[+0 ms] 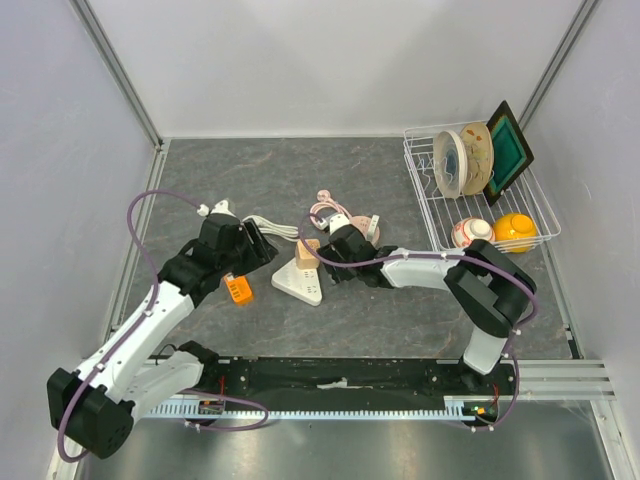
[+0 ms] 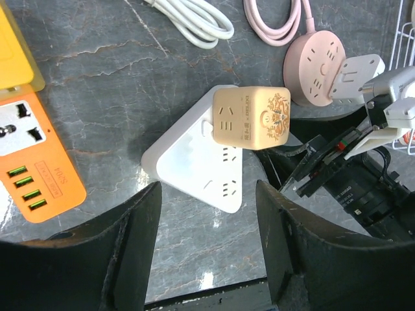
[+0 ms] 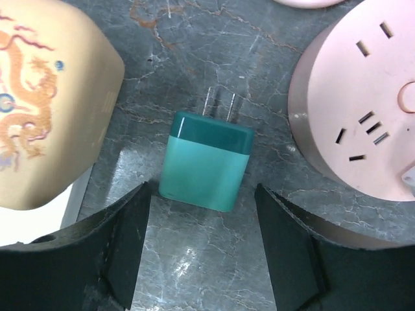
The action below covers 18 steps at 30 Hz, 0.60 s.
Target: Insert the plug
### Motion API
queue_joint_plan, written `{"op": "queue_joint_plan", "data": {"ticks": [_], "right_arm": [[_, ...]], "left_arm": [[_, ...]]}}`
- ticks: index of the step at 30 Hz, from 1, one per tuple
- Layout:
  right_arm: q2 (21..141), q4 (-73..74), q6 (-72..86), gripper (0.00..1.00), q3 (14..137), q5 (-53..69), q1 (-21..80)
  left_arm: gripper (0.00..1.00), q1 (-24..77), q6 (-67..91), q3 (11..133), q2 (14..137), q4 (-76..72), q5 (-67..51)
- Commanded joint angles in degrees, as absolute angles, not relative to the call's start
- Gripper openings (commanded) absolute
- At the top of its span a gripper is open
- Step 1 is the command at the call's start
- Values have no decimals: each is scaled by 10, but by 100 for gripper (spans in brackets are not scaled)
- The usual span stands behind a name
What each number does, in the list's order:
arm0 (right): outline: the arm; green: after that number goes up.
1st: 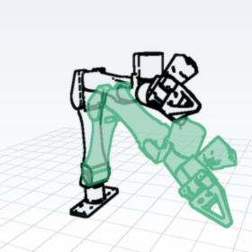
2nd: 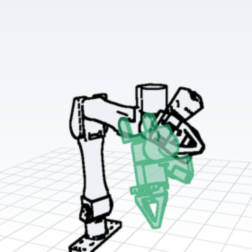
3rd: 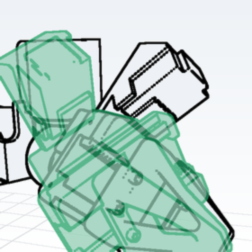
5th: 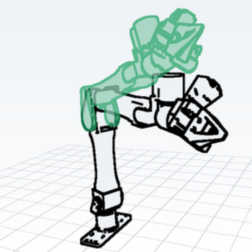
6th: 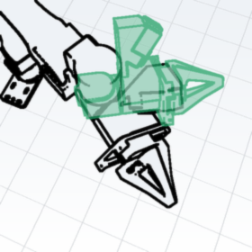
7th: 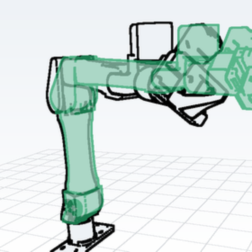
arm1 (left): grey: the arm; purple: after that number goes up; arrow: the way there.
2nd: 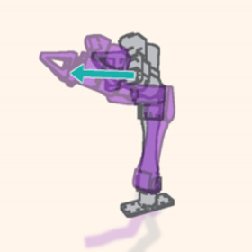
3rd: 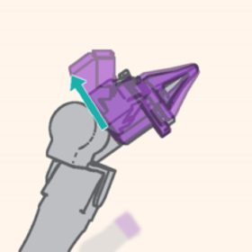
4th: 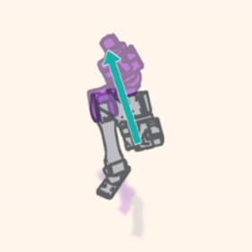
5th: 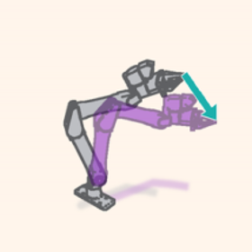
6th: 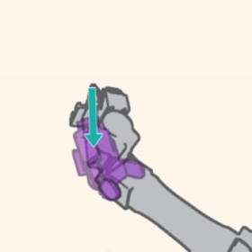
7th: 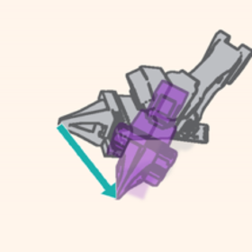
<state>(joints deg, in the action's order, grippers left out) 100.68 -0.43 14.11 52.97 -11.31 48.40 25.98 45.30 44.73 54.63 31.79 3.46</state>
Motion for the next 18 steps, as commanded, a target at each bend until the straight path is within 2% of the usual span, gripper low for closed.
{"op": "queue_joint_plan", "data": {"ticks": [1, 3, 4, 6, 7, 10, 15, 18], "right_arm": [[1018, -17, 133, 68, 552, -139, 491], [1016, -17, 132, 58, 550, -141, 491], [1011, -19, 134, 44, 545, -141, 491], [992, -27, 133, 33, 534, -142, 491], [985, -33, 133, 24, 524, -142, 492], [949, -27, 128, 13, 508, -130, 492], [871, -22, 129, 8, 476, -129, 495], [867, -19, 136, 27, 475, -146, 495]], "left_arm": [[67, 257, 443, 467, 520, 340, 54], [67, 257, 445, 466, 515, 345, 52], [67, 257, 446, 466, 512, 345, 50], [67, 257, 446, 466, 505, 348, 43], [67, 257, 446, 466, 503, 348, 40], [66, 257, 449, 465, 497, 348, 20], [67, 257, 458, 464, 497, 344, -13], [67, 258, 459, 461, 492, 342, -11]]}}
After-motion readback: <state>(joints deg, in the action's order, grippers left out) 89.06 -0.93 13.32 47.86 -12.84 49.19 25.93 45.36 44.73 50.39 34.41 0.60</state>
